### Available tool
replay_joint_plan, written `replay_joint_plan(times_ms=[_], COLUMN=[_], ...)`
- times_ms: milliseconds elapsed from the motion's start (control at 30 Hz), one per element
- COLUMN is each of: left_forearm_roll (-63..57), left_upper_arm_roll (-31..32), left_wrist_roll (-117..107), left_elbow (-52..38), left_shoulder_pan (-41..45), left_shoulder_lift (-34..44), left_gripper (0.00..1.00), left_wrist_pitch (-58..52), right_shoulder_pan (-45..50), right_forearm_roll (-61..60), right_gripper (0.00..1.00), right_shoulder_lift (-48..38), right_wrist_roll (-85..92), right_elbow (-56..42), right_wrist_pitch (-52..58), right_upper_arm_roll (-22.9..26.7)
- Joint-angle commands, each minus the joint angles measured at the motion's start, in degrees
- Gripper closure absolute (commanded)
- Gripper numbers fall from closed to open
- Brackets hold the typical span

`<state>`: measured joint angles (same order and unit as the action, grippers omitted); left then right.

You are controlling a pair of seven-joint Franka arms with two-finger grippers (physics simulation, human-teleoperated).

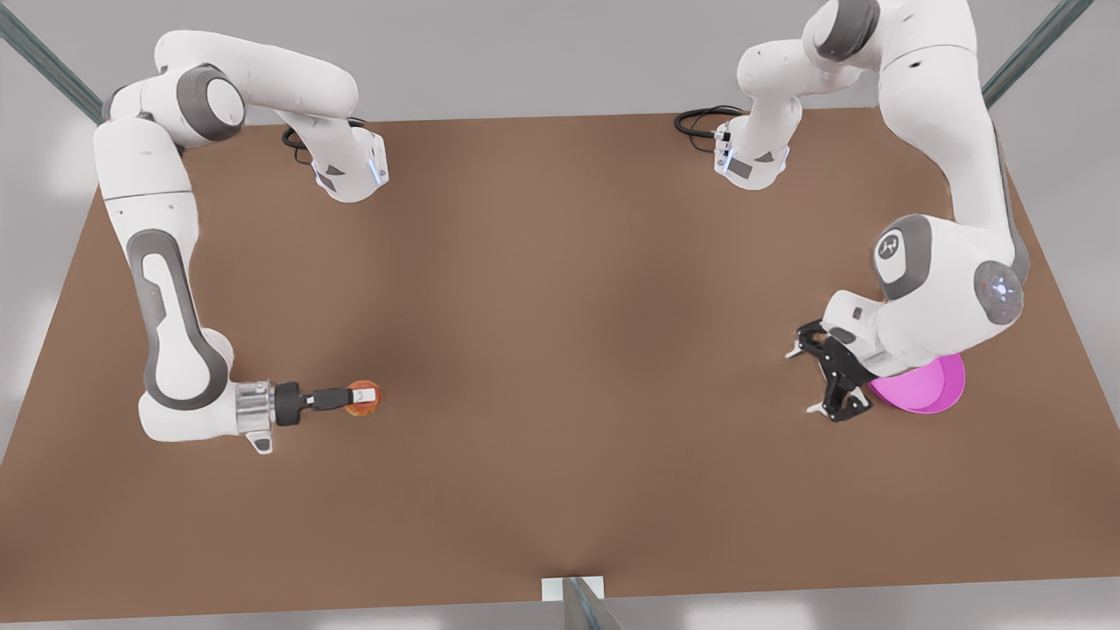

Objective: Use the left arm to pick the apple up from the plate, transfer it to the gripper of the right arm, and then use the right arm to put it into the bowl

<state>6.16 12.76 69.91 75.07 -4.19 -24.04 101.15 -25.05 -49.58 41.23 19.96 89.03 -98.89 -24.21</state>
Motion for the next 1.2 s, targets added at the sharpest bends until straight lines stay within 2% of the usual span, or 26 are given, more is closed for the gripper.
replay_joint_plan(times_ms=[0,67,133,167,333,400,533,800,1167], left_forearm_roll=[-11.5,-10.8,-4.0,-4.1,-4.4,-4.2,-4.1,-4.0,-3.9], left_upper_arm_roll=[-1.5,-3.8,-14.7,-14.7,-14.8,-14.8,-14.7,-14.7,-14.7], left_wrist_roll=[-60.0,-69.2,-69.3,-69.1,-69.6,-69.6,-69.4,-69.4,-69.5], left_elbow=[-4.5,-6.3,7.5,10.4,3.9,3.2,3.2,3.2,3.2], left_shoulder_pan=[0.0,0.6,8.1,8.1,7.3,6.5,6.5,6.4,6.5], left_shoulder_lift=[0.1,6.3,15.8,17.0,9.5,8.6,8.6,8.7,8.8], left_gripper=[0.00,0.00,0.00,0.00,0.00,0.00,0.00,0.00,0.00], left_wrist_pitch=[-23.4,-19.4,-9.0,-7.4,-9.5,-9.5,-9.5,-9.7,-9.7], right_shoulder_pan=[-2.4,-7.1,-10.1,-11.7,-17.0,-18.5,-18.5,-18.5,-18.3], right_forearm_roll=[5.3,10.2,12.6,13.1,19.6,20.5,21.7,28.9,38.4], right_gripper=[0.48,0.48,0.48,0.48,0.48,0.48,0.46,0.44,0.43], right_shoulder_lift=[0.0,-0.2,-0.2,-0.2,0.3,0.4,0.4,1.6,7.0], right_wrist_roll=[5.8,6.9,10.8,11.6,17.0,20.6,25.7,28.7,33.2], right_elbow=[-0.1,-1.3,-1.7,-2.0,-7.3,-7.4,-7.6,-11.9,-15.7], right_wrist_pitch=[5.1,7.0,7.1,7.2,11.8,11.9,11.9,11.0,1.7], right_upper_arm_roll=[0.1,-0.2,-0.1,-0.1,0.7,2.8,6.7,6.9,7.5])
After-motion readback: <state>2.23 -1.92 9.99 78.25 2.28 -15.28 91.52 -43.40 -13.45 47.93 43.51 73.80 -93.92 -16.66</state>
